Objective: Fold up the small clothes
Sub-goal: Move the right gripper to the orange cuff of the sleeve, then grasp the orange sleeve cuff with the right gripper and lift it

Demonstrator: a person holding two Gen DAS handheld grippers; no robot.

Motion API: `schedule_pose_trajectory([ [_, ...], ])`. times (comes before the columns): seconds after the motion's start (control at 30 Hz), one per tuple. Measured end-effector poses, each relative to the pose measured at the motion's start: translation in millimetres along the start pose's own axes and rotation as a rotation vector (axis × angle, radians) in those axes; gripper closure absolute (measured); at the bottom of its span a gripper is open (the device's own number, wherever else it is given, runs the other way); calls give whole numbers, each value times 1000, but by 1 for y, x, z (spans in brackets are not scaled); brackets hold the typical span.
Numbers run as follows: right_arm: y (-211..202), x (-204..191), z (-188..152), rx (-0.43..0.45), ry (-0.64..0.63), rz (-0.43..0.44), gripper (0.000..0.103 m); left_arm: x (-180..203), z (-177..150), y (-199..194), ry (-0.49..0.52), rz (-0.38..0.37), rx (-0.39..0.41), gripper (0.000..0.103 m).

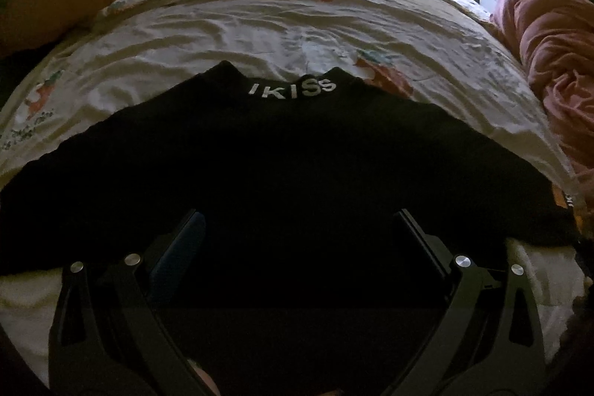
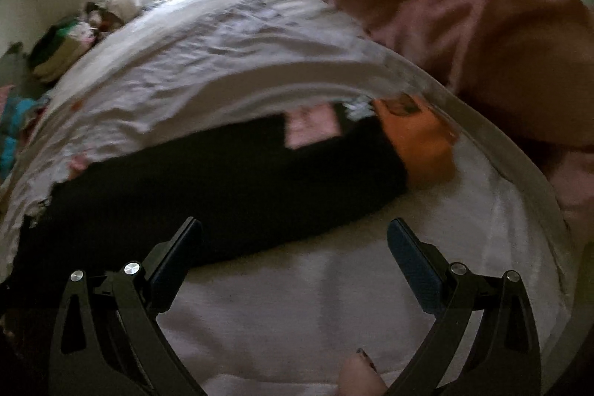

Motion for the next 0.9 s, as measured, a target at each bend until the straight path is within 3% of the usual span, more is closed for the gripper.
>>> schedule_pose_trajectory([
  [0.2,21,34,1,-66,93,-29,4,-1,4,13,-3,1,-2,9],
  [0.43,42,42,25,-52,148,6,5,-3,13,33,-24,31,-32,9],
  [0.5,44,47,30,-36,180,16,15,-5,16,34,-35,29,-33,9],
  [0.53,44,49,31,-25,195,1,35,-5,17,32,-39,20,-32,9],
  [0.57,43,51,33,-13,209,2,49,-6,18,30,-42,15,-30,9],
  [0.6,42,52,34,-9,211,12,54,-6,18,27,-41,18,-23,9],
  [0.67,38,54,36,12,211,20,75,-5,18,20,-27,25,-11,9],
  [0.73,32,56,37,35,212,49,86,-5,17,17,-34,15,-16,9],
  [0.9,11,51,43,101,188,149,88,-6,19,3,-45,-7,-2,9],
])
Point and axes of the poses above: each gripper's, at about its wrist camera, not at the fingertips, and y roughly the way its jaws point, x to its right, z to its top, the point moved 2 cm from there along y, roughly the way its jaws point, and after that the axes turned 2 degrees about -z, right-handed, at the moved point
